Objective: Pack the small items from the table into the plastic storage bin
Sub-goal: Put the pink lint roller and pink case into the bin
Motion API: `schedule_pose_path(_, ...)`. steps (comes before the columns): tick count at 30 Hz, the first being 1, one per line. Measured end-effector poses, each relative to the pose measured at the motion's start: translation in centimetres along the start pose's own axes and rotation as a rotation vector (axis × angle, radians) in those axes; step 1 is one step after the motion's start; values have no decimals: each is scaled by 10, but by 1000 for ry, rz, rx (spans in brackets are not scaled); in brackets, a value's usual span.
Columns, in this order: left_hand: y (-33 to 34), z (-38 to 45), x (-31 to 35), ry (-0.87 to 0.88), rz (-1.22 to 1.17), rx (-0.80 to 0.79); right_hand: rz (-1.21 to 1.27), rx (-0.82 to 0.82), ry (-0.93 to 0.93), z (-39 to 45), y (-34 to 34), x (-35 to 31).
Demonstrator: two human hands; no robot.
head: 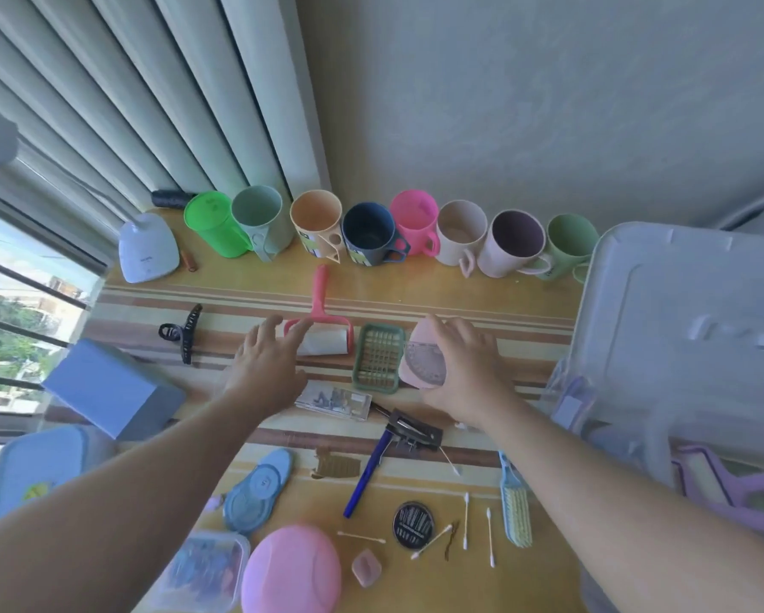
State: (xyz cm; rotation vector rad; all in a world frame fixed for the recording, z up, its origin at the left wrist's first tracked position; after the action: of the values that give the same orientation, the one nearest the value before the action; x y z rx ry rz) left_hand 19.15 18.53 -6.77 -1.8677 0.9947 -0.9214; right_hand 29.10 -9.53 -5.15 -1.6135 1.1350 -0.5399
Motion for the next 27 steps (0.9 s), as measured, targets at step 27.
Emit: schedule_pose_path(27, -27, -192, 344, 544, -507, -120, 143, 231, 229, -309, -77, 310)
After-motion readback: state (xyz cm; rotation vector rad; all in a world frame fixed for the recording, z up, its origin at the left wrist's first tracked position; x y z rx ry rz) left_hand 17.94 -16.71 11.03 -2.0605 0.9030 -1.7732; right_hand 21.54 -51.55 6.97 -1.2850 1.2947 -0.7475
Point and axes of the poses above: each hand's wrist, its own z-axis towards the middle knuckle, its own y-axis out of the palm, x = y × z, the point moved 4 cm from there along z, towards the middle knuckle, and after that the axes turned 7 degrees about -z, right-handed, at the moved point
